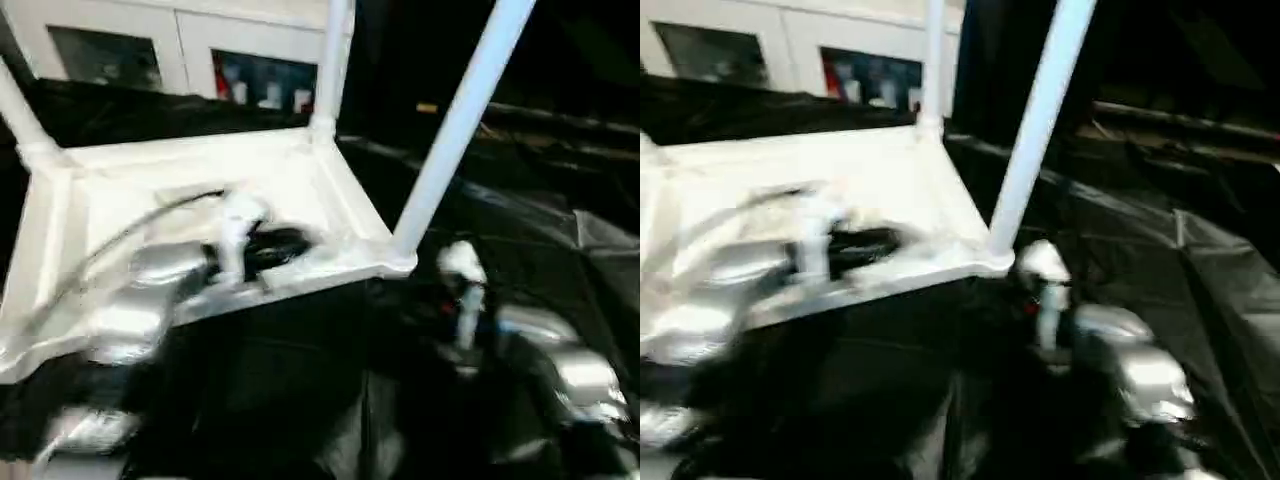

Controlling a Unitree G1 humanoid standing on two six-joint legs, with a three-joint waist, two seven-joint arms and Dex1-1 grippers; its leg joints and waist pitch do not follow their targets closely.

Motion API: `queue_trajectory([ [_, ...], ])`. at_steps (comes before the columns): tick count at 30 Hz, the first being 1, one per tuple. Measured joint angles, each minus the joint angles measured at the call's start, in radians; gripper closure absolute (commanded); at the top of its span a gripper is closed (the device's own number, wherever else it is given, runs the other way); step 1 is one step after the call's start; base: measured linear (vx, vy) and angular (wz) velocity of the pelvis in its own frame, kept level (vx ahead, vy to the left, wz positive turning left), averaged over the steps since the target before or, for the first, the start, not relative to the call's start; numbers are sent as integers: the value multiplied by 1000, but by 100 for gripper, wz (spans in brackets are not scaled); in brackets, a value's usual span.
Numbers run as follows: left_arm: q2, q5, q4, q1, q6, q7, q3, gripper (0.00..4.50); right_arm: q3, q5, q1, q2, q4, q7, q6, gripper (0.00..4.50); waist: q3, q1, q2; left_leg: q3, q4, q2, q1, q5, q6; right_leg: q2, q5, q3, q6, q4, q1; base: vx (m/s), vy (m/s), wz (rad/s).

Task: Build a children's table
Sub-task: Rotate table base

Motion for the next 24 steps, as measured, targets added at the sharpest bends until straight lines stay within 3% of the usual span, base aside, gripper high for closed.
queue_trajectory([
  [2, 12, -36, -124, 120, 42, 21, 65, 286, 0, -13, -46, 81, 63, -77, -42, 138, 3, -8, -11, -1, 0, 1, 1, 1, -2, 0, 0, -1, 1, 3, -1, 0, 0, 0],
  [4, 13, -59, -201, 209, 71, 36, 104, 279, 0, -30, -77, 123, 123, -129, -75, 138, 5, -6, -16, -1, 0, 2, -1, 2, -4, 1, -1, -1, 1, 2, -2, 0, 0, 0],
  [6, 25, -68, -251, 270, 96, 42, 141, 256, -5, -44, -108, 155, 184, -187, -113, 138, 5, 8, -17, -1, 0, 2, -3, 2, -4, 1, -1, -1, 2, 2, -1, 0, 0, 0],
  [12, 87, -154, -422, 461, 188, 25, 239, 212, -95, -51, -245, 223, 395, -401, -223, 138, 5, 6, -17, 2, 0, 2, -2, 2, -4, 2, -2, 5, 3, 3, 0, 0, 0, 0],
  [24, 142, -197, -476, 695, 165, -6, 318, 129, -213, -76, -418, 210, 747, -700, -406, 138, 4, 7, -20, 2, 1, 2, -3, 3, -5, 3, -6, 6, 9, 6, 2, 0, 0, 0],
])
